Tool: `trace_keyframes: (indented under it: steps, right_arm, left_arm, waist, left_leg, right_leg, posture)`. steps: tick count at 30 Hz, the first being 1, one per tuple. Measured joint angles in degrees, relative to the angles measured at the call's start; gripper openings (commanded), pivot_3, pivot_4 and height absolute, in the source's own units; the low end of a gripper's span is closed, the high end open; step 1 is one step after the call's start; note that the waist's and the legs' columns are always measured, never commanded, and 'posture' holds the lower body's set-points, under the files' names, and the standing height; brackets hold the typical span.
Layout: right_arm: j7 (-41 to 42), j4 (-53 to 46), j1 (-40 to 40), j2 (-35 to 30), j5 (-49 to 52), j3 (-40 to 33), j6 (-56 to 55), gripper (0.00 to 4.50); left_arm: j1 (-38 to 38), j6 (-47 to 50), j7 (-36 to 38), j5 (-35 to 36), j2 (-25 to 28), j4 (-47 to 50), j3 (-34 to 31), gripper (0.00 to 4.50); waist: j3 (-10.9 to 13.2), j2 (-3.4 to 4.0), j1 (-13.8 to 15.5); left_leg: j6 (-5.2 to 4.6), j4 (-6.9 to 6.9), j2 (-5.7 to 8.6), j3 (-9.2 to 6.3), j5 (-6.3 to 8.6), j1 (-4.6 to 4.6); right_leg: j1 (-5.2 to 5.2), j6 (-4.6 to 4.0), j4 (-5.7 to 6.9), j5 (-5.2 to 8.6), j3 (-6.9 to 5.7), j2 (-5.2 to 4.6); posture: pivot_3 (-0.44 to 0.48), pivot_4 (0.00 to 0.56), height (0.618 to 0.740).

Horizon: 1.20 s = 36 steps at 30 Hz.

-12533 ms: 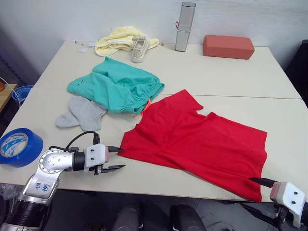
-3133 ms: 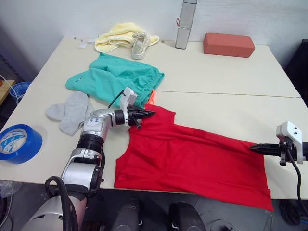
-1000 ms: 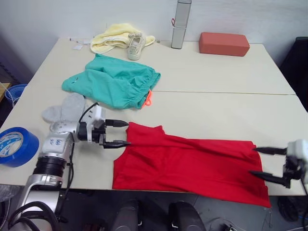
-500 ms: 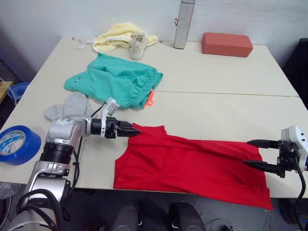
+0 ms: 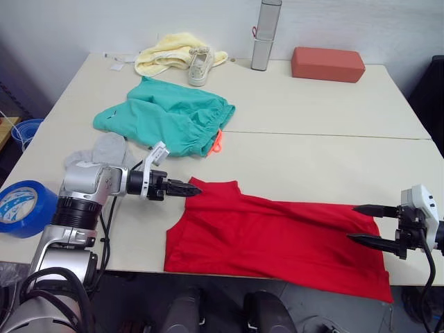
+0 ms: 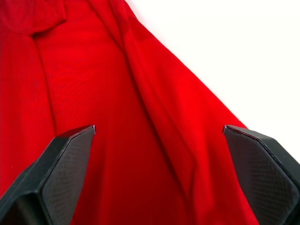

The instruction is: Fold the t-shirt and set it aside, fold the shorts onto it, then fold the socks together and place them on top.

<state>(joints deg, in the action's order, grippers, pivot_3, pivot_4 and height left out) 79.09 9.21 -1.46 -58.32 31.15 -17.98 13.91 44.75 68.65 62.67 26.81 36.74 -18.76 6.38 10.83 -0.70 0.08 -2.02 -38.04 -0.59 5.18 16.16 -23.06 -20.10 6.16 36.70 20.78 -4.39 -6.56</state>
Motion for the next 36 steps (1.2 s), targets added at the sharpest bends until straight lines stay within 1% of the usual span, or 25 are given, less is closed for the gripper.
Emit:
trace_keyframes:
  steps: [1,4,5,6,10,16,19,22,23,25,27,32,36]
  right_arm:
    - [0.0,0.0,0.0,0.0,-0.3,0.0,0.0,4.44]
    - [0.0,0.0,0.1,0.0,-0.4,0.0,0.2,4.5]
    - [0.0,0.0,0.1,0.0,-0.4,0.0,0.2,4.5]
    - [0.0,0.0,0.1,0.1,-0.4,0.0,0.2,4.5]
    - [-0.1,0.0,0.0,0.2,-0.4,0.0,0.2,4.5]
    - [-0.5,0.0,-0.4,1.1,-0.6,-0.1,0.1,4.5]
    - [-0.5,0.0,-0.4,1.1,-1.0,-0.1,-0.3,4.5]
    - [-0.4,0.0,0.0,1.2,-1.5,0.0,-0.8,4.5]
    - [-0.4,0.0,0.1,1.2,-1.6,0.0,-1.0,4.5]
    - [-0.3,0.0,0.1,1.2,-1.9,0.0,-1.2,4.5]
    - [-0.1,0.1,0.1,1.3,-2.3,0.0,-1.4,4.5]
    - [0.2,0.2,0.1,1.7,-3.0,0.1,-2.0,4.5]
    - [0.2,0.2,0.0,2.4,-3.4,0.1,-2.4,4.5]
  left_arm:
    - [0.0,-0.1,0.1,0.0,-0.4,0.0,0.5,4.5]
    - [0.3,-0.6,0.1,0.0,-1.7,0.0,1.0,3.88]
    - [0.4,-0.6,0.1,0.0,-2.1,0.0,1.1,3.61]
    - [0.4,-0.6,0.1,0.0,-2.2,0.0,1.3,3.23]
    - [0.5,-0.7,0.1,0.0,-2.4,-0.1,1.3,1.98]
    - [0.4,-7.0,-1.4,0.0,-5.4,-1.0,-1.0,0.04]
    - [0.2,-11.8,-1.6,0.0,-7.0,-2.1,-2.3,0.04]
    - [-1.2,-20.1,0.0,-0.1,-8.9,-2.3,-3.7,0.04]
    - [-1.9,-23.3,1.3,-0.2,-8.9,-2.1,-3.8,0.04]
    - [-5.0,-32.9,6.2,-1.1,-8.2,-0.8,-3.5,0.04]
    - [-7.2,-39.3,9.9,-1.9,-7.7,0.1,-3.0,0.04]
    - [-11.0,-51.8,15.9,-2.7,-7.0,1.2,-3.0,0.04]
    - [-14.4,-65.8,20.5,-5.3,-6.4,1.8,-2.9,0.04]
  waist:
    - [0.0,0.0,0.0]
    - [0.0,0.0,0.1]
    - [0.0,0.0,0.0]
    - [0.0,0.0,0.0]
    - [0.0,0.0,0.0]
    - [0.0,0.0,0.0]
    - [0.0,0.0,0.0]
    - [0.0,0.0,0.0]
    - [0.0,0.0,0.0]
    - [0.0,0.0,-0.2]
    - [0.0,0.0,-0.2]
    - [0.0,0.0,0.0]
    - [0.0,0.0,-0.1]
  left_leg:
    - [0.0,0.0,0.0,0.0,0.0,0.0]
    - [0.0,0.0,0.0,0.0,0.0,0.0]
    - [0.0,0.0,0.0,0.0,0.0,0.0]
    - [0.0,0.0,0.0,0.0,0.0,0.0]
    - [0.01,0.0,0.0,0.0,-0.01,0.0]
    - [0.01,0.0,0.0,0.02,-0.01,-0.01]
    - [0.01,0.0,0.0,0.03,-0.01,-0.01]
    - [0.01,-0.01,0.01,0.04,-0.01,-0.01]
    - [0.01,-0.01,0.01,0.04,-0.01,-0.01]
    - [0.04,0.01,-0.01,0.09,-0.02,0.01]
    - [0.05,0.01,-0.01,0.11,-0.02,0.0]
    - [0.03,0.01,-0.01,0.08,-0.01,0.0]
    - [0.02,0.02,-0.01,0.07,0.0,0.0]
  right_leg:
    - [0.0,0.0,0.0,0.0,0.0,0.0]
    - [0.0,0.0,0.0,0.0,0.0,0.0]
    - [0.0,0.0,0.0,0.0,0.0,0.0]
    - [0.0,0.0,-0.01,0.0,0.0,0.0]
    - [-0.01,0.0,0.01,0.0,-0.01,0.0]
    - [-0.01,0.0,-0.01,0.0,0.0,0.0]
    - [-0.01,0.0,-0.01,0.0,-0.01,0.0]
    - [-0.01,0.01,-0.02,0.0,-0.02,0.0]
    - [-0.02,0.01,-0.03,0.0,-0.02,0.01]
    - [-0.03,0.01,-0.05,0.0,-0.02,0.02]
    - [-0.04,0.01,-0.06,0.0,-0.02,0.03]
    - [-0.02,0.01,-0.1,0.0,-0.01,0.0]
    - [-0.02,0.0,-0.14,-0.01,-0.01,0.0]
  posture:
    - [0.0,0.15,0.74]
    - [0.0,0.15,0.74]
    - [0.0,0.15,0.74]
    - [0.0,0.15,0.74]
    - [0.0,0.15,0.74]
    - [0.0,0.15,0.74]
    - [0.0,0.15,0.74]
    - [0.0,0.15,0.74]
    - [0.0,0.15,0.74]
    - [0.0,0.15,0.74]
    - [0.0,0.15,0.74]
    - [0.0,0.15,0.74]
    - [0.0,0.15,0.74]
